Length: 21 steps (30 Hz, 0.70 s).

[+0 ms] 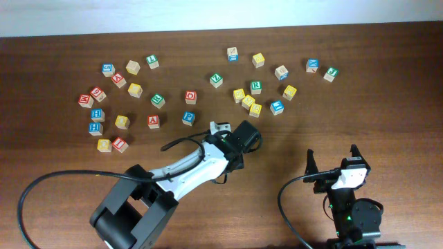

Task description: Spell out CVPR

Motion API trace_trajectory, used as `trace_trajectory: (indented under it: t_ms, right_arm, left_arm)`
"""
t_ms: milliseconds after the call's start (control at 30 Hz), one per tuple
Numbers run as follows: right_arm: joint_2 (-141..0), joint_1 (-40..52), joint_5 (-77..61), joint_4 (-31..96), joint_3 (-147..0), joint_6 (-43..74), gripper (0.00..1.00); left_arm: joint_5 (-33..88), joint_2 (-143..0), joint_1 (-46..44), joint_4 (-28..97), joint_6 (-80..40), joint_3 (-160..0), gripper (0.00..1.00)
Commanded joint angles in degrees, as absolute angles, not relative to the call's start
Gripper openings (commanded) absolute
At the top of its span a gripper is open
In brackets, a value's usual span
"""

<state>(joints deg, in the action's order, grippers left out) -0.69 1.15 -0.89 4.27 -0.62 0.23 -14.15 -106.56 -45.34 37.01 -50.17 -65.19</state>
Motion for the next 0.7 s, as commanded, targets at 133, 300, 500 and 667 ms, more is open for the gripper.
trace_trajectory:
  t_ms: [133,300,500,667]
  right_arm:
    - [-0.36,1.02,-0.60,4.58,-0.32,0.89,0.98]
    - [-0.36,1.02,-0.60,4.58,-0.32,0.89,0.98]
    - [-0.36,1.02,-0.60,4.58,-0.32,0.89,0.98]
    - [-0.36,0.99,-0.60,4.58,-0.32,0.89,0.98]
  left_arm:
    - [-16.47,-107.13,-45.04,36.93,-49.23,-64.77,0.29]
    - [-16.49,-107.13,-44.77,36.91,-49.19,-65.76,0.43]
    - [-16.53,-105.27,-44.29,37.15,-49.15,-68.23,0.45]
    - [-15.11,-93.89,-38.54,37.28,-43.75,-69.95,0.57]
